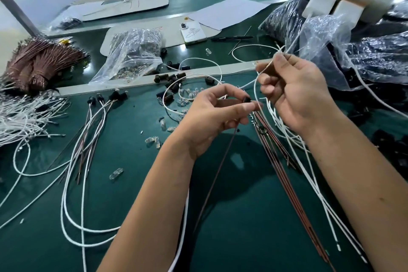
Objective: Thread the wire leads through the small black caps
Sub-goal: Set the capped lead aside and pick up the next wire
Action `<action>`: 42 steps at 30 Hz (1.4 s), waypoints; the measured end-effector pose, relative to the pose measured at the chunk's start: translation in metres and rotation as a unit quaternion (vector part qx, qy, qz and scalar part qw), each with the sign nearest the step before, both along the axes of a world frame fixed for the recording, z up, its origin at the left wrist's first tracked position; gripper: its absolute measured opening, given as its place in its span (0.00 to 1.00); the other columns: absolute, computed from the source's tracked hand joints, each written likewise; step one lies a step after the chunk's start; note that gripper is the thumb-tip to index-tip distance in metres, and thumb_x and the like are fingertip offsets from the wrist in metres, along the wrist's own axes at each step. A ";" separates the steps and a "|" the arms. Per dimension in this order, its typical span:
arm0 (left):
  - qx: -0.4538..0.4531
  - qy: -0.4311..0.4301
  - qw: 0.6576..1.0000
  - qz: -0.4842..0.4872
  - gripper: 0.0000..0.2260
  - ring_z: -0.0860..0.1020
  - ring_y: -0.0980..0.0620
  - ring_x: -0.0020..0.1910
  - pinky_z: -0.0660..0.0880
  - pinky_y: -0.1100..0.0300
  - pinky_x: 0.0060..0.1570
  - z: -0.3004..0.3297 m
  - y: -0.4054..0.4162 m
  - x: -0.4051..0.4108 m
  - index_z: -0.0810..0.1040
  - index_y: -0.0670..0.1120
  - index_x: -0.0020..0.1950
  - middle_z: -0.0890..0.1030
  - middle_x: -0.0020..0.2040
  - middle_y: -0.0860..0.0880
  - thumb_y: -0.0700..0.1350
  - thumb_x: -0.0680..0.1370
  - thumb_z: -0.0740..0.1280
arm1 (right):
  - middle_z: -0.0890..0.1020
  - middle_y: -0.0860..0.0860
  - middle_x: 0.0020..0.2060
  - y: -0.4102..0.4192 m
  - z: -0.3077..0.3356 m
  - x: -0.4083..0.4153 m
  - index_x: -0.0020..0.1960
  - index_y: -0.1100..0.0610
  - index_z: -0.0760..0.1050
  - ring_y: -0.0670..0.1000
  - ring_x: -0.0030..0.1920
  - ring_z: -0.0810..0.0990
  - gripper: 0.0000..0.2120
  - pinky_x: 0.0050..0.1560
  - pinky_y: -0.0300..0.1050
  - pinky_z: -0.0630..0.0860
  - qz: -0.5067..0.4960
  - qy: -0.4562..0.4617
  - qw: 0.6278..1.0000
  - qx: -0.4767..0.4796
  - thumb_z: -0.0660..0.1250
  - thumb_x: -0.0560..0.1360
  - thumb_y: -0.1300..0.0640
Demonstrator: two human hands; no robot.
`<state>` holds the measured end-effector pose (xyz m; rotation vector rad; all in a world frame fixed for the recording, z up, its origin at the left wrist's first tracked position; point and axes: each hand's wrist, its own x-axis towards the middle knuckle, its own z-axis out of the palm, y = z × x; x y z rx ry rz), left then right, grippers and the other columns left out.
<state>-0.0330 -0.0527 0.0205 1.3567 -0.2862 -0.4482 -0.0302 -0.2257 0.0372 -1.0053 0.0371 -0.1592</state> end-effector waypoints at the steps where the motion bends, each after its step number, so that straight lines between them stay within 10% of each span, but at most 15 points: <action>1: 0.001 -0.001 1.000 0.000 0.09 0.78 0.54 0.31 0.70 0.68 0.30 0.000 -0.001 0.000 0.77 0.45 0.46 0.83 0.51 0.34 0.36 0.72 0.75 | 0.83 0.53 0.35 0.000 -0.001 0.000 0.58 0.65 0.70 0.46 0.31 0.76 0.08 0.29 0.35 0.72 0.005 -0.004 1.000 0.013 0.58 0.87 0.60; 6: -0.015 -0.016 1.000 0.019 0.10 0.78 0.53 0.30 0.71 0.68 0.30 -0.001 -0.005 -0.002 0.78 0.45 0.44 0.81 0.40 0.41 0.34 0.71 0.76 | 0.85 0.57 0.44 -0.003 -0.002 -0.001 0.51 0.61 0.73 0.48 0.38 0.80 0.10 0.34 0.36 0.76 0.048 -0.032 0.998 0.024 0.59 0.86 0.56; 11: -0.164 0.075 0.976 0.123 0.12 0.77 0.57 0.29 0.73 0.71 0.29 0.008 0.016 0.013 0.78 0.41 0.48 0.82 0.37 0.46 0.37 0.67 0.74 | 0.84 0.46 0.40 -0.011 -0.007 -0.003 0.51 0.57 0.83 0.43 0.33 0.75 0.22 0.30 0.37 0.71 0.116 -0.022 0.910 -0.398 0.61 0.81 0.41; 14: -0.173 0.102 0.959 0.201 0.20 0.76 0.58 0.28 0.71 0.72 0.26 0.009 0.031 0.020 0.74 0.39 0.59 0.81 0.35 0.48 0.37 0.68 0.73 | 0.79 0.43 0.29 -0.009 -0.008 -0.010 0.47 0.54 0.87 0.44 0.29 0.70 0.17 0.30 0.35 0.67 0.235 -0.058 0.847 -0.473 0.68 0.77 0.41; 23: -0.163 0.164 0.954 0.193 0.01 0.74 0.61 0.24 0.68 0.74 0.23 0.009 0.037 0.022 0.79 0.42 0.48 0.75 0.35 0.50 0.37 0.78 0.69 | 0.79 0.51 0.34 0.006 -0.019 -0.007 0.53 0.53 0.83 0.46 0.28 0.71 0.17 0.22 0.36 0.66 0.246 -0.019 0.890 -0.383 0.72 0.72 0.43; 29: -0.164 0.160 0.955 0.189 0.05 0.77 0.59 0.29 0.71 0.73 0.27 0.007 0.028 0.021 0.77 0.41 0.51 0.82 0.35 0.49 0.35 0.77 0.70 | 0.80 0.53 0.31 0.009 -0.020 -0.010 0.43 0.56 0.85 0.46 0.25 0.71 0.08 0.21 0.35 0.64 0.265 -0.054 0.883 -0.384 0.75 0.72 0.51; 33: -0.123 0.120 0.965 0.197 0.08 0.79 0.55 0.31 0.73 0.70 0.27 0.007 0.035 0.021 0.77 0.45 0.45 0.86 0.43 0.44 0.34 0.73 0.73 | 0.79 0.53 0.33 0.003 -0.015 -0.008 0.45 0.59 0.84 0.44 0.26 0.71 0.07 0.20 0.32 0.64 0.257 -0.043 0.950 -0.169 0.69 0.78 0.57; 42: -0.016 0.021 1.000 -0.002 0.10 0.80 0.53 0.34 0.76 0.66 0.38 0.004 0.040 0.013 0.83 0.44 0.44 0.83 0.41 0.45 0.33 0.68 0.76 | 0.78 0.53 0.34 0.006 -0.007 -0.011 0.44 0.59 0.83 0.44 0.28 0.70 0.09 0.20 0.31 0.65 0.233 -0.047 0.967 -0.093 0.66 0.79 0.59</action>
